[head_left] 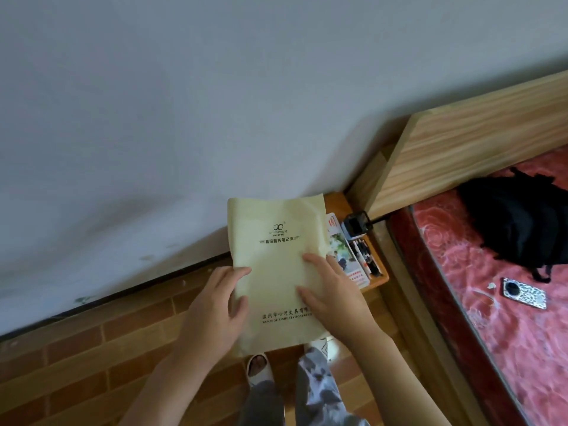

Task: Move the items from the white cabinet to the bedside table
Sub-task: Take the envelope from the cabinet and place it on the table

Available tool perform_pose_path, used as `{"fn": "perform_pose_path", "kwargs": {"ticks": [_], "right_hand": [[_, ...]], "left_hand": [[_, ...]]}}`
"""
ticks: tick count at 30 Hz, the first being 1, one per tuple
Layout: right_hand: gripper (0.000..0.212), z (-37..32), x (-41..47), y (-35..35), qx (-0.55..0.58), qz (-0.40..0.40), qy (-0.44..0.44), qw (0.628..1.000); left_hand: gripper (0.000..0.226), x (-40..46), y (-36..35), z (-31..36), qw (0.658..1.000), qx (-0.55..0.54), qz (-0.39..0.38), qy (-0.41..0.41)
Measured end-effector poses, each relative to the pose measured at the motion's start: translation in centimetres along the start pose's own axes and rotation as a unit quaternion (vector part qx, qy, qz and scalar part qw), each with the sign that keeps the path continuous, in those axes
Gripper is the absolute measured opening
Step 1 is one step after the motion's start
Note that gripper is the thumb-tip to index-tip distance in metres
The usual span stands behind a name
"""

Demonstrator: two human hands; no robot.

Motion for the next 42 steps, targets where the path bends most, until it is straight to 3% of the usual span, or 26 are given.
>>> {"fn": "perform_pose_path", "kwargs": {"ticks": [25,34,42], "right_hand": [[0.058,26.1,13.5,-9.5,-0.030,-0.087,-0.030,0.995],[0.059,30.4,17.1,-11.1,-0.084,-0.114,0.019,0.990],[0.067,33.1,17.0,-10.8,-0.070,-0.102,-0.011,0.992]], "left_hand": [[0.051,8.1,-28.5,-7.2,0.997,0.044,-0.058,0.001],[0.055,8.6,-33.3,-9.4,0.994,0.055,-0.088,0.020],[0.059,9.0,-34.8,-9.6,0.991,0.063,-0.118,0.011]]}}
Point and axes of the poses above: each hand's wrist, its own x-axis towards the middle knuckle, its own y-axis out of the back of the hand, z = x × y, the point moved 2 cm from there along x, towards the middle knuckle, and after that the axes turned 10 degrees about z, right-handed, at the moved point
